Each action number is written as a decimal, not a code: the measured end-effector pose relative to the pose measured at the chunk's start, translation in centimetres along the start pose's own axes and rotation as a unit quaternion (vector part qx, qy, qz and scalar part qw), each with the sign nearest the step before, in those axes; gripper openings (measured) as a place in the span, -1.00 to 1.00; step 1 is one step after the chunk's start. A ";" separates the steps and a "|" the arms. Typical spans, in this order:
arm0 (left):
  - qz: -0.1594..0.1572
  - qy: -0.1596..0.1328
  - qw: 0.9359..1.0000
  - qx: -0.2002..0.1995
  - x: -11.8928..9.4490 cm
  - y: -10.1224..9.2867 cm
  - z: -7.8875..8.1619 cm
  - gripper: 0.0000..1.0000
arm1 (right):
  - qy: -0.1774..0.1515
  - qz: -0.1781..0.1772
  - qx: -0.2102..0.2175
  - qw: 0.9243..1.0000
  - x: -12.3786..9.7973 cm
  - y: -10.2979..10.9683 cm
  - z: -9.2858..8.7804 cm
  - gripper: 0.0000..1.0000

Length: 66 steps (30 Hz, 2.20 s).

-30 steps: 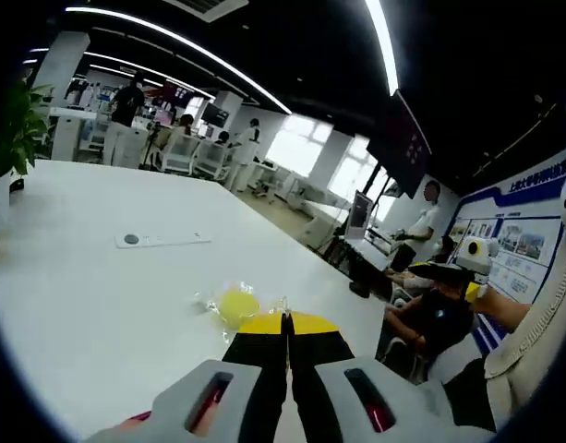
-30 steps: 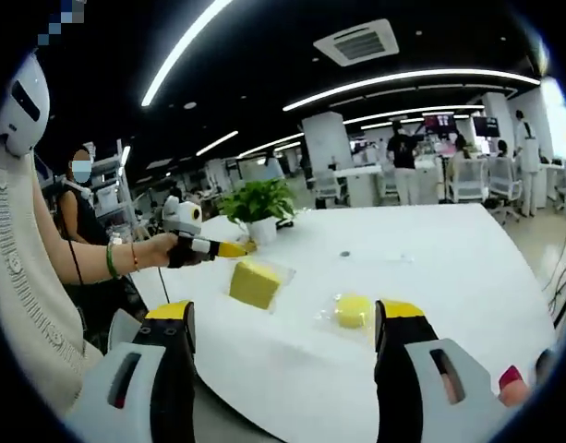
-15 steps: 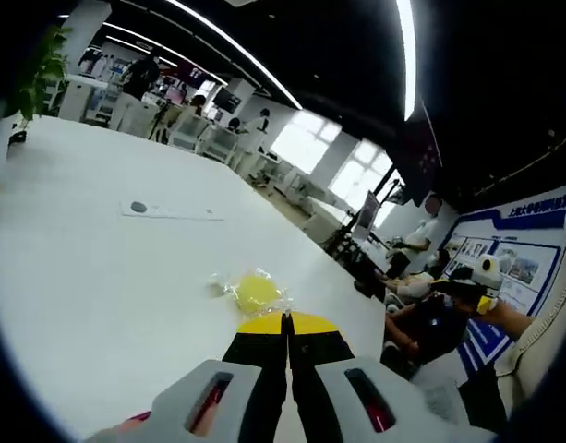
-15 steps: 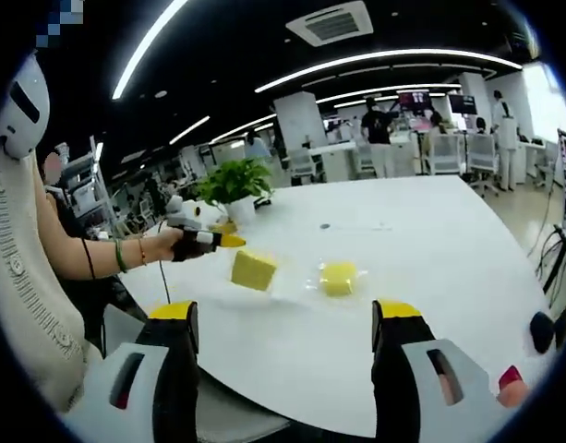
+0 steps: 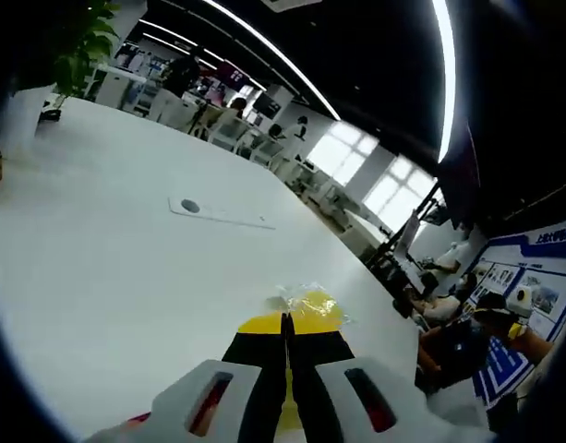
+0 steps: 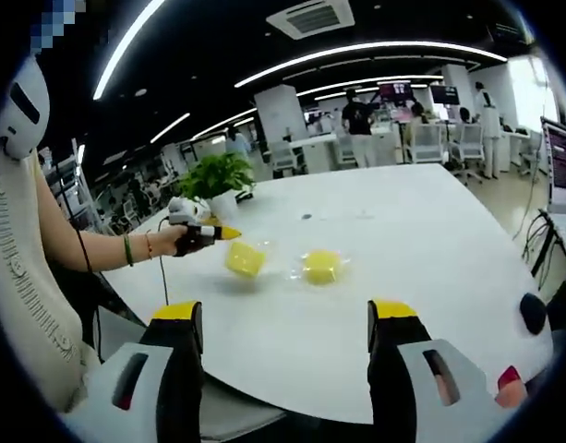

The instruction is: Compare the silicone blocks by pressing each to a similar depth, holding the contact briefly, and releasing to observe deformation and rebound differences across the visible hardness samples.

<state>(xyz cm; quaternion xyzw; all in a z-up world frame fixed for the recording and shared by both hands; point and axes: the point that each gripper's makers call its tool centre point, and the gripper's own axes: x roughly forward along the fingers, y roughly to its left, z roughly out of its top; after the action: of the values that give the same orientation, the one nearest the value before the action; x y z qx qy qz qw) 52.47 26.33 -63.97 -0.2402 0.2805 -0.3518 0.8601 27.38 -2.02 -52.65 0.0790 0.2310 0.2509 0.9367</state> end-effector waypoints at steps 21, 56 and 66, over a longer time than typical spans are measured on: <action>0.042 0.032 0.999 -0.010 3.8 7.8 -1.7 -1.00 | 0.032 -0.037 0.017 0.999 -0.4 -1.0 -1.6 0.33; 0.109 0.044 0.987 0.111 0.0 6.7 -0.8 -0.36 | 0.007 0.012 -0.007 1.000 0.5 0.3 0.3 0.29; 0.119 0.043 0.981 0.150 -3.2 1.5 -0.3 -0.26 | -0.025 0.044 -0.016 0.999 0.6 0.8 1.7 0.29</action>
<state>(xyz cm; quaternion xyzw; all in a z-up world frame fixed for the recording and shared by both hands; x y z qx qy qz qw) 51.07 29.59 -64.05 -0.0577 0.2879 -0.2951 0.9092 28.27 -1.11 -51.16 0.0803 0.1996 0.2938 0.9313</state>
